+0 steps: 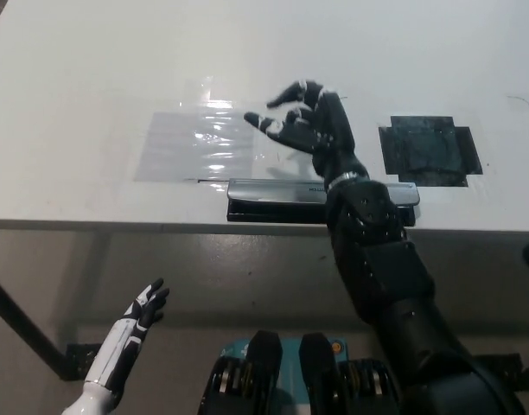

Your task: The paper pin puncher is placed at the center of the table and close to the robot and the robot uses its right fist to press on the paper pin puncher

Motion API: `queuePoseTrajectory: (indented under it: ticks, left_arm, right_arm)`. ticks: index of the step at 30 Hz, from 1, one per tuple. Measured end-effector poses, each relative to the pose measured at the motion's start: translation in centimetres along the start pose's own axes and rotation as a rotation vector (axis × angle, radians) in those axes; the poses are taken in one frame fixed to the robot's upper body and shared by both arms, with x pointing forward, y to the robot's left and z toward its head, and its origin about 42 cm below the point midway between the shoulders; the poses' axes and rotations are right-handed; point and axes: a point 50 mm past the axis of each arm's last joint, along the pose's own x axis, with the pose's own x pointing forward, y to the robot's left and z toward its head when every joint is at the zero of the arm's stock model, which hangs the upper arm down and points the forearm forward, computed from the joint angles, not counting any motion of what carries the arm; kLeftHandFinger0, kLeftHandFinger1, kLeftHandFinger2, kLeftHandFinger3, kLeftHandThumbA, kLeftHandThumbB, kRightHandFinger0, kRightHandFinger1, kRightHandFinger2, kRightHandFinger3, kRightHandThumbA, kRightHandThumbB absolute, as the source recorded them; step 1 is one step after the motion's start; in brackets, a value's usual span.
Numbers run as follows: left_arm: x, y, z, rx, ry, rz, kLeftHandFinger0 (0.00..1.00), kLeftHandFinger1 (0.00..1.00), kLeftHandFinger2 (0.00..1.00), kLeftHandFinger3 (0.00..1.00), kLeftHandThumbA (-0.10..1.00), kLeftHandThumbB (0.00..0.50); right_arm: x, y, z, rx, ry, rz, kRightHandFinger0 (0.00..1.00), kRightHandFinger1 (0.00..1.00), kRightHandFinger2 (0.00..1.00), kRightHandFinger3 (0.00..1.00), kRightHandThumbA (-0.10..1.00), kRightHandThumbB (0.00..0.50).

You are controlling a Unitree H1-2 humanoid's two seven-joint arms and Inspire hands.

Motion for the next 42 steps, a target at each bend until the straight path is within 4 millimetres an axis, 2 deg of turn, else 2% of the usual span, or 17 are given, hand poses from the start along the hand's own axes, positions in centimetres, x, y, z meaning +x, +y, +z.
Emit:
queuePoseTrajectory:
  ticks: [4, 8, 12, 14, 15, 18, 21, 23, 26, 29, 33, 34, 35, 37, 39, 41, 42]
  left_arm:
    - [0.1, 0.1, 0.1, 0.001, -0.005, 0.000, 1.00, 1.00, 1.00, 1.00, 1.00, 0.298]
    - [0.3, 0.1, 0.2, 0.004, -0.009, 0.000, 1.00, 1.00, 1.00, 1.00, 1.00, 0.306]
    - [0.3, 0.2, 0.2, 0.006, -0.008, 0.000, 1.00, 1.00, 1.00, 1.00, 1.00, 0.307]
    - [0.2, 0.3, 0.2, 0.007, -0.007, 0.000, 1.00, 1.00, 1.00, 1.00, 1.00, 0.308]
    - [0.2, 0.3, 0.2, 0.007, -0.007, -0.001, 1.00, 1.00, 1.00, 1.00, 1.00, 0.309]
    - [0.0, 0.2, 0.1, 0.007, -0.002, -0.001, 1.00, 1.00, 1.00, 1.00, 1.00, 0.314]
    - [-0.8, 0.0, -0.5, 0.003, 0.019, -0.002, 1.00, 1.00, 1.00, 1.00, 1.00, 0.314]
    - [-1.6, -0.1, -1.0, 0.000, 0.040, -0.003, 1.00, 1.00, 1.00, 1.00, 1.00, 0.302]
    - [-2.5, -0.3, -1.6, -0.004, 0.066, -0.005, 1.00, 1.00, 1.00, 1.00, 1.00, 0.307]
    - [-2.9, -0.4, -2.0, -0.006, 0.080, -0.008, 1.00, 1.00, 1.00, 1.00, 1.00, 0.327]
    - [-2.9, -0.5, -2.0, -0.007, 0.080, -0.010, 1.00, 1.00, 1.00, 1.00, 1.00, 0.304]
    - [-2.9, -0.5, -2.0, -0.007, 0.080, -0.011, 1.00, 1.00, 1.00, 1.00, 1.00, 0.310]
    - [-2.9, -0.5, -2.0, -0.007, 0.080, -0.011, 1.00, 1.00, 1.00, 1.00, 1.00, 0.312]
    - [-2.9, -0.5, -2.0, -0.007, 0.080, -0.012, 1.00, 1.00, 1.00, 1.00, 1.00, 0.311]
    - [-2.8, -0.6, -1.9, -0.007, 0.078, -0.014, 1.00, 1.00, 1.00, 1.00, 1.00, 0.320]
    - [-2.6, -0.6, -1.8, -0.007, 0.072, -0.018, 1.00, 1.00, 1.00, 1.00, 1.00, 0.311]
    - [-2.5, -0.6, -1.7, -0.007, 0.070, -0.018, 1.00, 1.00, 1.00, 1.00, 1.00, 0.309]
  right_arm:
    - [-1.0, -0.6, -2.4, 0.002, 0.031, -0.014, 0.00, 0.11, 0.35, 0.24, 1.00, 0.192]
    - [-1.4, -0.5, -3.1, 0.005, 0.000, -0.012, 0.00, 0.14, 0.36, 0.19, 1.00, 0.185]
    - [-2.1, -0.3, -4.4, 0.005, -0.008, -0.011, 0.04, 0.21, 0.41, 0.22, 1.00, 0.196]
    - [-2.6, 0.0, -5.1, 0.005, -0.015, -0.006, 0.02, 0.19, 0.41, 0.23, 1.00, 0.198]
    - [-2.9, 0.1, -5.5, 0.005, -0.012, -0.003, 0.02, 0.20, 0.41, 0.23, 1.00, 0.172]
    - [-3.8, 0.6, -6.7, 0.007, -0.012, 0.008, 0.08, 0.20, 0.39, 0.19, 1.00, 0.152]
    - [-4.4, 1.1, -7.6, 0.001, -0.015, 0.021, 0.00, 0.15, 0.37, 0.17, 1.00, 0.180]
    - [-4.7, 1.3, -7.9, -0.004, -0.021, 0.029, 0.00, 0.14, 0.36, 0.17, 1.00, 0.170]
    - [-4.9, 1.5, -8.3, -0.017, -0.020, 0.042, 0.00, 0.08, 0.31, 0.09, 1.00, 0.125]
    - [-5.0, 1.5, -8.3, -0.025, -0.018, 0.047, 0.00, 0.08, 0.31, 0.10, 1.00, 0.165]
    - [-5.0, 1.6, -8.3, -0.028, -0.018, 0.052, 0.00, 0.10, 0.36, 0.13, 1.00, 0.154]
    - [-5.0, 1.6, -8.3, -0.029, -0.018, 0.052, 0.00, 0.10, 0.37, 0.16, 1.00, 0.181]
    - [-5.0, 1.5, -8.3, -0.029, -0.018, 0.052, 0.00, 0.06, 0.34, 0.19, 1.00, 0.184]
    - [-4.9, 1.5, -8.3, -0.026, -0.019, 0.051, 0.00, 0.01, 0.27, 0.11, 1.00, 0.192]
    - [-4.9, 1.2, -8.2, -0.008, -0.019, 0.041, 0.01, 0.05, 0.29, 0.12, 1.00, 0.214]
    - [-4.4, 1.1, -7.0, 0.011, -0.069, 0.037, 0.00, 0.09, 0.31, 0.16, 1.00, 0.218]
    - [-4.4, 1.0, -6.2, 0.022, -0.111, 0.034, 0.00, 0.06, 0.26, 0.13, 1.00, 0.212]
